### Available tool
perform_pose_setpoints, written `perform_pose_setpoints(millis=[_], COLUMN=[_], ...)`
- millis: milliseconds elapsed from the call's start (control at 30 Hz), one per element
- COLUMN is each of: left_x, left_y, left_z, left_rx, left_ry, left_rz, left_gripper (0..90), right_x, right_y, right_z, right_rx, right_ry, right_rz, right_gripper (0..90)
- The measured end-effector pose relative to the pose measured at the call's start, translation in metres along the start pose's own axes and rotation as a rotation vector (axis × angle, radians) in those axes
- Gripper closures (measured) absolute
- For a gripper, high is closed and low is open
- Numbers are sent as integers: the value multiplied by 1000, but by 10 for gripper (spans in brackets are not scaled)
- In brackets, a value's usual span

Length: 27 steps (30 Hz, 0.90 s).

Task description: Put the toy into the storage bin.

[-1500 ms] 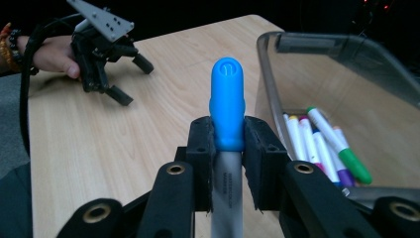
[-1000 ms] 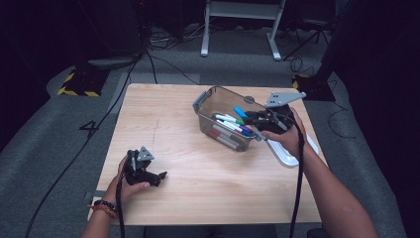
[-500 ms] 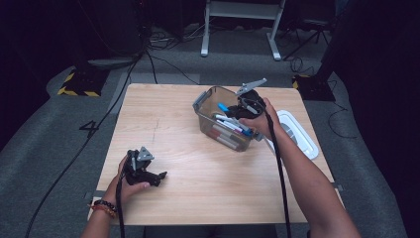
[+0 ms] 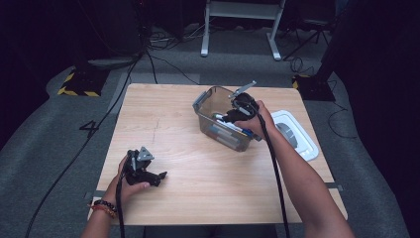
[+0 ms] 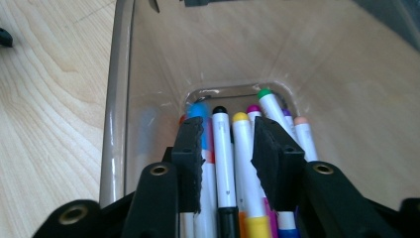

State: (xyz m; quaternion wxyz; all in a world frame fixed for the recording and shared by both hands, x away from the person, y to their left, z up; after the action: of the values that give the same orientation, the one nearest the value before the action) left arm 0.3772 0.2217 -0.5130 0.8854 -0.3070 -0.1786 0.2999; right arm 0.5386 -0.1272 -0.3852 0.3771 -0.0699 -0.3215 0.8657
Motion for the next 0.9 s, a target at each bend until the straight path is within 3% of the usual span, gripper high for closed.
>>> perform_pose_setpoints(millis=[67, 200, 333, 433, 533, 667, 733, 833, 900], left_x=[0, 0, 0, 0, 0, 0, -1, -1, -1], left_y=[0, 0, 0, 0, 0, 0, 0, 0, 0], left_z=[0, 0, 0, 0, 0, 0, 0, 0, 0], left_rx=[0, 0, 0, 0, 0, 2, 2, 4, 3], left_ry=[0, 0, -1, -2, -2, -4, -5, -5, -5], left_rz=[0, 1, 1, 2, 2, 3, 5, 9, 10], left_gripper=[5, 5, 5, 5, 5, 5, 5, 5, 5], right_x=[-1, -10, -28, -44, -61, -87, -101, -116, -120], right_y=[2, 10, 26, 49, 74, 109, 126, 147, 151], right_z=[9, 43, 82, 111, 123, 119, 108, 83, 76], right_rx=[-41, -182, -279, -341, -328, -298, -260, -154, -132], right_ry=[-4, -30, 29, 69, 160, 207, 207, 250, 270], right_rz=[-2, -17, -16, -17, -28, -101, -153, -175, -184], right_gripper=[582, 499, 464, 442, 429, 425, 439, 450, 452])
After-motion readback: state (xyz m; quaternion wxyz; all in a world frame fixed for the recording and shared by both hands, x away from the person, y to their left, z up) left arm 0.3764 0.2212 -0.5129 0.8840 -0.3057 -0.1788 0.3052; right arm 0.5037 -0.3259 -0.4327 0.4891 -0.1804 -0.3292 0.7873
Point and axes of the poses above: each handheld gripper's, and its own axes: z roughly backward along the jaws, y roughly out of its underside, x roughly to its left, the point moved 1 cm from there along -z, roughly forward along the jaws, and after that the axes turned 12 degrees about -z, right-handed, at the moved point
